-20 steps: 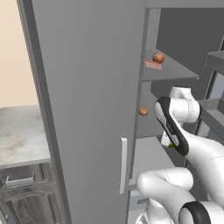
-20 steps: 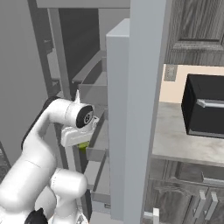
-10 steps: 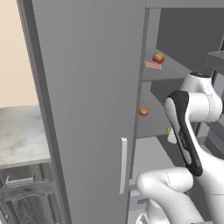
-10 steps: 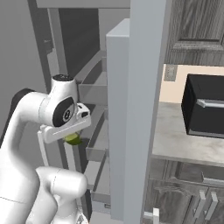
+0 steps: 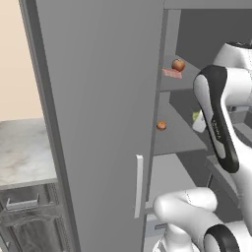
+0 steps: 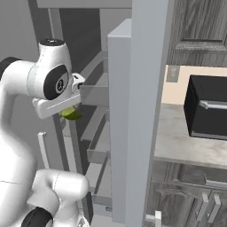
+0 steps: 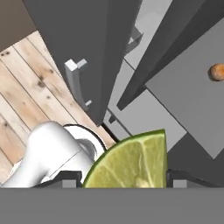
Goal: Take the tangerine and lemon wedge from the second highest rack and move them to the highest rack where the steak and peach are located, to maximize freezer space. Close the freezer door after rearranging.
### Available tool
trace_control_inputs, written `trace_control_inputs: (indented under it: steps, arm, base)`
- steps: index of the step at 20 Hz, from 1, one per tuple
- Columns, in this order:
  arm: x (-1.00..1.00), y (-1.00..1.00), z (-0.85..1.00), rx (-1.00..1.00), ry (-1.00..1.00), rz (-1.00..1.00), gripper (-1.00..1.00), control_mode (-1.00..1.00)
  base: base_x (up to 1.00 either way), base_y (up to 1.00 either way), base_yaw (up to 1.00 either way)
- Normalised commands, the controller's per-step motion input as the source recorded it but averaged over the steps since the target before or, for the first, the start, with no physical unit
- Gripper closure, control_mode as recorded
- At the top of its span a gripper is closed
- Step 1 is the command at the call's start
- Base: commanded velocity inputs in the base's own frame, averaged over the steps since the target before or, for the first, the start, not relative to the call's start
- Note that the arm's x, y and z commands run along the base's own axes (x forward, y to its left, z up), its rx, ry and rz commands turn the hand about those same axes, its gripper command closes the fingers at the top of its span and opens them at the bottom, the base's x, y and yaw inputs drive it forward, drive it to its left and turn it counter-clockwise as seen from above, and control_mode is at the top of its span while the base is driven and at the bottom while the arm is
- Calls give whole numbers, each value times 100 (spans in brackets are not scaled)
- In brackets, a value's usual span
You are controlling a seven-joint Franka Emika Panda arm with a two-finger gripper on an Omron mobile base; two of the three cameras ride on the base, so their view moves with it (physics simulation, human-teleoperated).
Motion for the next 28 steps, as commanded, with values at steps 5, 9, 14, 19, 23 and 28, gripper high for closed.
trace_control_inputs:
  steps: [5, 9, 14, 19, 23, 28]
  arm:
    - [60, 0, 80, -1, -11, 0, 100, -100]
    - [60, -6, 40, -3, -10, 0, 100, -100]
    - [72, -17, 1, -2, -9, 0, 100, -100]
    - [57, -12, -11, -1, -22, 3, 100, -100]
    - [55, 0, 0, 0, -25, 5, 100, -100]
    - [79, -3, 0, 1, -10, 5, 100, -100]
  base:
    - [0, 0, 0]
    - [0, 0, 0]
    - [0, 0, 0]
    - [0, 0, 0]
    - [0, 0, 0]
    - [0, 0, 0]
